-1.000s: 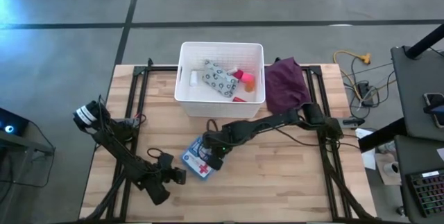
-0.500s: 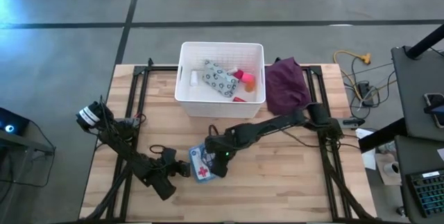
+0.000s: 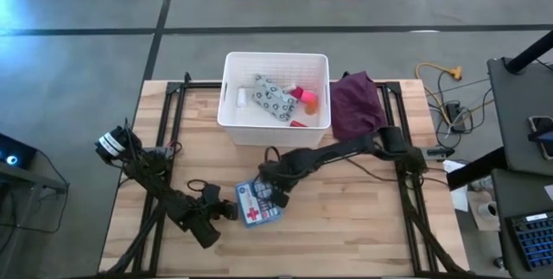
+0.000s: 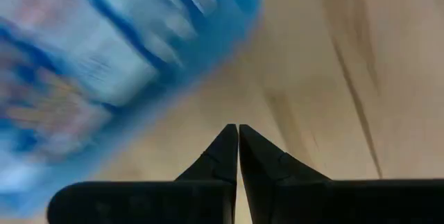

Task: Pick & place medical supplies in basket/bin
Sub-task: Put the first aid kit into the white bin

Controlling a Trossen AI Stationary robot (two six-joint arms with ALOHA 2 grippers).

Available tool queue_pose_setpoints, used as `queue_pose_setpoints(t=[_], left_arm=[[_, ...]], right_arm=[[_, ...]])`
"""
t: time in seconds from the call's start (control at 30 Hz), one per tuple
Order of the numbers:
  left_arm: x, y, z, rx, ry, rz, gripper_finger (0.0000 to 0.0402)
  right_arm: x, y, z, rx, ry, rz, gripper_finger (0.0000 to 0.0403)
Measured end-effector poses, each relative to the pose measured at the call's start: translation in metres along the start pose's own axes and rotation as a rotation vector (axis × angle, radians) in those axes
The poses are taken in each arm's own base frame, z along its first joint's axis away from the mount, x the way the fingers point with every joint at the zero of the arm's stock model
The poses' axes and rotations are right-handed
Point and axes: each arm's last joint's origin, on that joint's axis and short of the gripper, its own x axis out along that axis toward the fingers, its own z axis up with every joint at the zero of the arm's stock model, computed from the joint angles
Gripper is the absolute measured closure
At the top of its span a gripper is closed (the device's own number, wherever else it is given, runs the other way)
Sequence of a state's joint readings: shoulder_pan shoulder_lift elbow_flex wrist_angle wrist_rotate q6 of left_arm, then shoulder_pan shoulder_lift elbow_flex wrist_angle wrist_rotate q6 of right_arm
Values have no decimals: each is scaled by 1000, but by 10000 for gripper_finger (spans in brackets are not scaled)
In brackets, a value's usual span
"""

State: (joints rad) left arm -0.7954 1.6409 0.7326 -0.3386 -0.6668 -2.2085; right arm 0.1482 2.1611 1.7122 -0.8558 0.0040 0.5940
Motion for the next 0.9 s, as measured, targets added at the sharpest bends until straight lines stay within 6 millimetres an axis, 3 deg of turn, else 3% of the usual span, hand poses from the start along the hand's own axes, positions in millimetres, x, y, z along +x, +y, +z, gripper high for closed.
queue_pose_setpoints(t=[0.07,0.4,0.9], left_arm=[[0,-1,0,-8,5,-6,320],[8,-7,6,-11,-21,-13,320],[13,-30,11,9,-11,-116,321]], right_arm=[[11,-4,-6,1,45,-29,394],[18,2,-5,47,12,38,394],[42,3,-19,25,122,30,395]])
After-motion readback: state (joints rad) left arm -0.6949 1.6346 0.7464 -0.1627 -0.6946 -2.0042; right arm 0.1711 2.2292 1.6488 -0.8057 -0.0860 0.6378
